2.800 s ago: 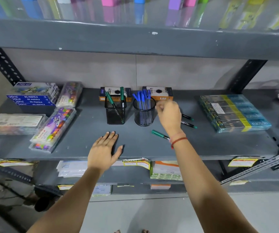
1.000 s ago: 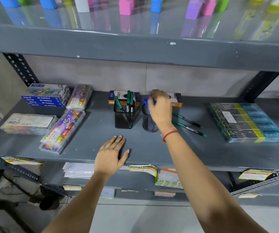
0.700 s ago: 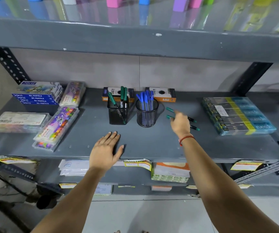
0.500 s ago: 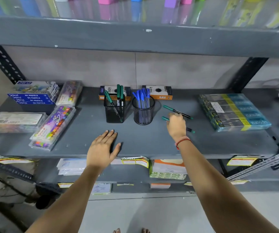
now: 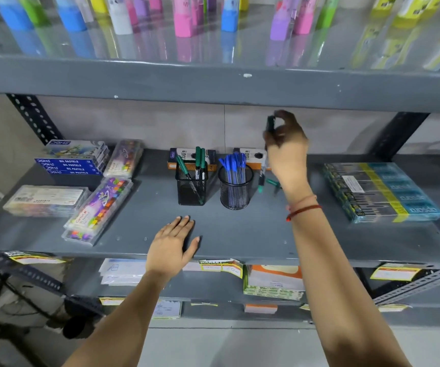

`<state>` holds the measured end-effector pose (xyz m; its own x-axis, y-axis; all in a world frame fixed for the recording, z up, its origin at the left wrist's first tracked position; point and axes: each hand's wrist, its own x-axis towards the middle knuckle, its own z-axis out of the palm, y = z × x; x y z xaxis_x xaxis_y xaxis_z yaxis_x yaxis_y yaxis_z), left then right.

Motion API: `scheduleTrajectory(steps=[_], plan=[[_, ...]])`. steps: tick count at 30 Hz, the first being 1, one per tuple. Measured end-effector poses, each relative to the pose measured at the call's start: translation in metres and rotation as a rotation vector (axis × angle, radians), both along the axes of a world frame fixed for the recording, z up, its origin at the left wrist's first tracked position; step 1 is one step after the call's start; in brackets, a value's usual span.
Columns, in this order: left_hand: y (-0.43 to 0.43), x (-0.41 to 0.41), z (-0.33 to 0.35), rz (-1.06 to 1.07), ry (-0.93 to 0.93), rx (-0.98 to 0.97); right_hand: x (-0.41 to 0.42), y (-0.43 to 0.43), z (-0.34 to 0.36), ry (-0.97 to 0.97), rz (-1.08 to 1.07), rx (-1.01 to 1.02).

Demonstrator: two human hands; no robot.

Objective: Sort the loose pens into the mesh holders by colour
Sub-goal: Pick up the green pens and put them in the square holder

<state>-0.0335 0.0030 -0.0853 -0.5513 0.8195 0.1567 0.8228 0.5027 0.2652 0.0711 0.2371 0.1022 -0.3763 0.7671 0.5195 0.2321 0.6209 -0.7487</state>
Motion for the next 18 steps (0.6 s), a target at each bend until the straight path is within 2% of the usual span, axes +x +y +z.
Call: scheduleTrajectory(steps=[6, 11, 13, 18], plan=[[-0.001, -0.001, 0.001, 0.000, -0.003, 0.001, -0.053, -0.038, -0.005, -0.065, 0.196, 0.018], [-0.001, 0.001, 0.004, 0.005, -0.005, 0.034, -0.079, -0.042, -0.026, 0.041, 0.123, 0.021], [-0.001, 0.002, 0.005, 0.000, 0.005, 0.034, -0.090, -0.042, -0.033, -0.026, 0.144, 0.054], [0.000, 0.001, 0.003, -0.003, 0.007, 0.023, -0.102, -0.044, -0.065, -0.342, 0.248, 0.049]])
